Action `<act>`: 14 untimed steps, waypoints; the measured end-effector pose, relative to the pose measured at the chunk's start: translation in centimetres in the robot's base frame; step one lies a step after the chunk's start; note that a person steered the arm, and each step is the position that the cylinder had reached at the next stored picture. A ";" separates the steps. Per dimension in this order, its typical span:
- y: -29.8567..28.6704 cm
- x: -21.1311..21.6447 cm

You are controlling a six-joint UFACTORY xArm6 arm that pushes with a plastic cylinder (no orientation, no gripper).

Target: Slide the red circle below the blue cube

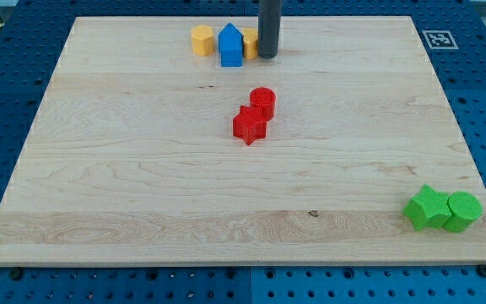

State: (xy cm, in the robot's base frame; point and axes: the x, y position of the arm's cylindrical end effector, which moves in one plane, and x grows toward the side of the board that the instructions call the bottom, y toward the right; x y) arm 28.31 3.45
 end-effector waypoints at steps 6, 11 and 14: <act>7.3 12.6; -4.0 12.9; 1.6 13.3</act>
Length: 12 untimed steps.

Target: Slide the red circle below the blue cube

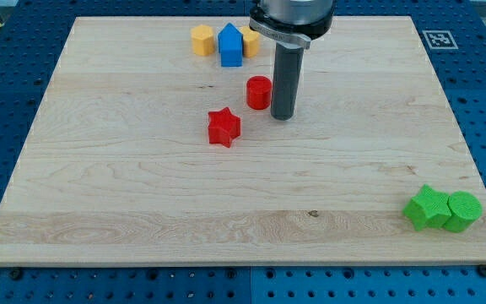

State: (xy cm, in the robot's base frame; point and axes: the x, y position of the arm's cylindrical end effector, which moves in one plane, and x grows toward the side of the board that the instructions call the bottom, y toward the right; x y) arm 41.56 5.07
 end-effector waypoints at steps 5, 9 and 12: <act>2.1 -1.1; 0.3 -3.3; -5.3 -5.5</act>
